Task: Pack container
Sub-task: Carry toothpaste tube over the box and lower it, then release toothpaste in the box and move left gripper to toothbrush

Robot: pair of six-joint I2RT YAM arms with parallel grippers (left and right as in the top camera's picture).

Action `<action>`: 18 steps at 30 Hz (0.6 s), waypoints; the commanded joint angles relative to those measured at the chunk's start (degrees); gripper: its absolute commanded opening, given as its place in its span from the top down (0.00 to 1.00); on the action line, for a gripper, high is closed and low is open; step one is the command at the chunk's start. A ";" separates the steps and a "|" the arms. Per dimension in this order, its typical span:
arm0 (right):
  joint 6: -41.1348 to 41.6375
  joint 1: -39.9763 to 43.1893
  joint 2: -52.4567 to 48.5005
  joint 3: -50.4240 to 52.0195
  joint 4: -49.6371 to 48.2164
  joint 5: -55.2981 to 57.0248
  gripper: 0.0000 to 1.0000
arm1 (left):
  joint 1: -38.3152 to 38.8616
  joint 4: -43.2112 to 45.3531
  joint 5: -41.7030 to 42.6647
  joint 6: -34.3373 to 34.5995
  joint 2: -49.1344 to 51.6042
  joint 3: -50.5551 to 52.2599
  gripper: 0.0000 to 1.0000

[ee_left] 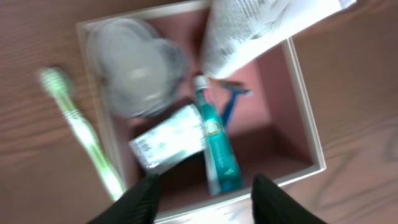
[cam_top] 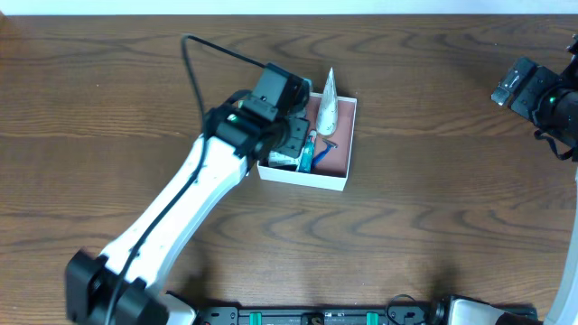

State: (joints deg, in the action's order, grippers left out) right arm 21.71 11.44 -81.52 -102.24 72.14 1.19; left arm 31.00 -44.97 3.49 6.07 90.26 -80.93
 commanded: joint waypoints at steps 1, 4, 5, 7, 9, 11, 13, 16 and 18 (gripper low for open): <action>0.52 0.44 0.09 -0.07 -0.02 -0.13 0.01 | -1.92 -3.21 -11.28 0.07 -2.51 -0.52 0.45; 0.52 0.44 0.09 -0.07 -0.02 -0.13 0.01 | -6.21 -5.84 -13.09 0.72 -1.66 0.09 0.42; 0.52 0.44 0.09 -0.07 -0.02 -0.13 0.01 | -7.72 -5.79 -13.07 1.70 -1.05 0.52 0.41; 0.52 0.44 0.09 -0.07 -0.02 -0.13 0.01 | -10.93 -4.92 -12.94 3.39 0.81 1.44 0.38; 0.52 0.44 0.09 -0.07 -0.02 -0.13 0.01 | -13.79 -3.10 -11.47 3.89 3.54 2.16 0.37; 0.52 0.44 0.09 -0.07 -0.02 -0.13 0.01 | -16.35 -0.74 -5.49 3.02 7.32 2.29 0.37; 0.52 0.44 0.09 -0.07 -0.02 -0.13 0.01 | -18.10 1.75 1.88 -1.95 11.37 2.29 0.37; 0.55 0.44 0.09 -0.07 -0.02 -0.13 0.01 | -19.41 4.98 3.85 -3.32 16.55 2.29 0.37; 0.52 0.44 0.09 -0.07 -0.02 -0.13 0.01 | -19.58 6.64 4.61 -4.55 19.17 2.29 0.37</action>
State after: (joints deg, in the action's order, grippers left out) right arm 21.71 11.44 -81.52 -102.24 72.14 1.06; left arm 11.79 -39.24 3.42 4.80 106.76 -79.07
